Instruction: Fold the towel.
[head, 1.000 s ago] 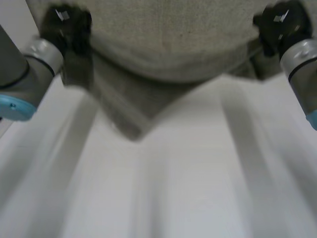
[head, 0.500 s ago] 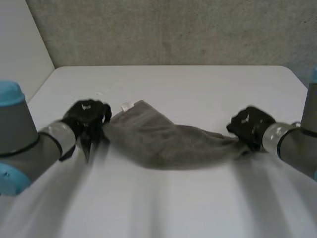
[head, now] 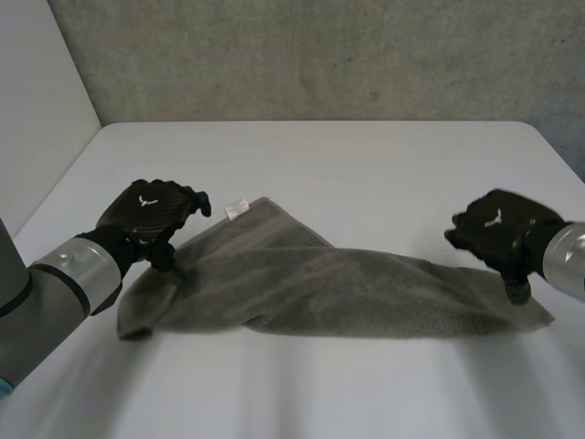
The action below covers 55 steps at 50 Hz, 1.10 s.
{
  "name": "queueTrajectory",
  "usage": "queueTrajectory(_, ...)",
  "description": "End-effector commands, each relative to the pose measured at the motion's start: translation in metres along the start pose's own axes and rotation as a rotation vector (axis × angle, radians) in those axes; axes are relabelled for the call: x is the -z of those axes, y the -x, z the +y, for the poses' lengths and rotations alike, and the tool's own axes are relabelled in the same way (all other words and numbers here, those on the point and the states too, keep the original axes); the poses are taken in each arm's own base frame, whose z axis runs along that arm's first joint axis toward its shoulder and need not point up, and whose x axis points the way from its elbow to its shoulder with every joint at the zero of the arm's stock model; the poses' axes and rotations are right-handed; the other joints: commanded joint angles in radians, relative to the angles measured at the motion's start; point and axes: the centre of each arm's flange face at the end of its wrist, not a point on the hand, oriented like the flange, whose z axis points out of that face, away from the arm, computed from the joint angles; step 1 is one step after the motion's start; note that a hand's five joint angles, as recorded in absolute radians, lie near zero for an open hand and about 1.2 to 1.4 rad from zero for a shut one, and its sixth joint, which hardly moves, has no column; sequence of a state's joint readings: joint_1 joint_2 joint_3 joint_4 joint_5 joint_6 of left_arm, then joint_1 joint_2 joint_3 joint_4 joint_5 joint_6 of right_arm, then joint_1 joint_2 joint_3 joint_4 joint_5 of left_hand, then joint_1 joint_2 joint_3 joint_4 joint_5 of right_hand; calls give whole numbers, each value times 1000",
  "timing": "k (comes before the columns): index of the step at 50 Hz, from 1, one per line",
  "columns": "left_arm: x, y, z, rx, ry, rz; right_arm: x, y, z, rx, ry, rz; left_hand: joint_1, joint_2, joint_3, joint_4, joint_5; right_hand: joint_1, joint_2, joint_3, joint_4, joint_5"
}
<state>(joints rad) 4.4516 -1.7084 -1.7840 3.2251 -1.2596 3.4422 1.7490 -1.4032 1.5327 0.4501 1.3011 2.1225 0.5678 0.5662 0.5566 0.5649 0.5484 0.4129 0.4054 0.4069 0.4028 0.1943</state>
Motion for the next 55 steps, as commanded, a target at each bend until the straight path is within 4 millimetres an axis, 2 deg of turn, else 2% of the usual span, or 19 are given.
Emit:
queueTrajectory(1, -1, 6, -1, 1, 1, -18, -2, -20, -16, -217, -130, 27, -161, -159, -149, -158, -316, -75, -68, -69, -65, -31)
queueTrajectory(3, 1, 8, -3, 0, -4, -28, -7, -22, -18, -306, -158, -4, -163, -162, -152, -161, -319, -73, -65, -67, -62, -28)
queueTrajectory(6, 2, 9, -5, -2, -11, -31, -14, -17, -15, -346, -153, -35, -161, -159, -149, -158, -316, -70, -62, -64, -60, -26)
queueTrajectory(11, 0, 14, 1, 9, 10, -43, -45, -8, -4, -472, -114, -95, -152, -150, -141, -149, -307, -32, -24, -26, -21, 13)
queueTrajectory(14, -1, 14, 4, 12, 19, -44, -53, -6, 0, -505, -110, -99, -152, -150, -141, -149, -307, -26, -18, -20, -15, 19)
queueTrajectory(16, -7, 12, 18, 25, 64, -33, -70, -2, 5, -557, -116, -98, -149, -147, -138, -146, -304, -2, 5, 4, 8, 42)
queueTrajectory(19, -16, 13, 30, 29, 105, -23, -83, 5, 8, -575, -118, -83, -143, -141, -132, -140, -298, 16, 23, 22, 26, 60)
queueTrajectory(22, -20, 14, 37, 33, 129, -24, -89, 8, 9, -569, -109, -67, -143, -141, -132, -140, -298, 16, 23, 22, 26, 60)
queueTrajectory(24, -25, 17, 51, 45, 176, -22, -96, 18, 11, -549, -77, -40, -143, -141, -132, -140, -298, 13, 20, 19, 23, 57)
queueTrajectory(30, -29, 17, 72, 62, 254, -43, -100, 25, 14, -533, -42, -25, -143, -141, -132, -140, -298, -23, -15, -17, -13, 21)
queueTrajectory(38, -36, 22, 86, 58, 311, -104, -102, 33, 16, -472, -29, -41, -140, -138, -129, -137, -295, -2, 5, 4, 8, 42)
queueTrajectory(42, -38, 23, 88, 59, 316, -104, -104, 35, 17, -472, -24, -49, -102, -100, -91, -99, -257, 1, 8, 7, 11, 45)
queueTrajectory(47, -38, 22, 88, 58, 313, -102, -107, 39, 20, -473, -12, -62, 65, 67, 77, 68, -90, 24, 32, 30, 34, 68)
queueTrajectory(49, -38, 22, 88, 58, 313, -102, -108, 42, 22, -474, -6, -73, 211, 213, 223, 214, 56, 109, 116, 115, 119, 153)
queueTrajectory(50, -38, 22, 88, 58, 313, -102, -108, 42, 22, -474, -6, -73, 212, 214, 223, 215, 57, 110, 117, 116, 120, 154)
queueTrajectory(52, -38, 22, 86, 57, 309, -102, -109, 43, 22, -474, -5, -80, 414, 416, 425, 417, 259, 366, 374, 372, 376, 410)
queueTrajectory(53, -38, 22, 86, 57, 309, -102, -109, 43, 22, -474, -5, -80, 415, 417, 426, 418, 260, 368, 375, 374, 378, 412)
queueTrajectory(54, -38, 23, 84, 56, 300, -105, -109, 43, 22, -474, -5, -80, 531, 533, 542, 534, 376, 554, 561, 560, 564, 598)
queueTrajectory(55, -38, 23, 84, 56, 300, -105, -109, 43, 22, -474, -5, -80, 532, 534, 543, 535, 377, 556, 563, 562, 566, 600)
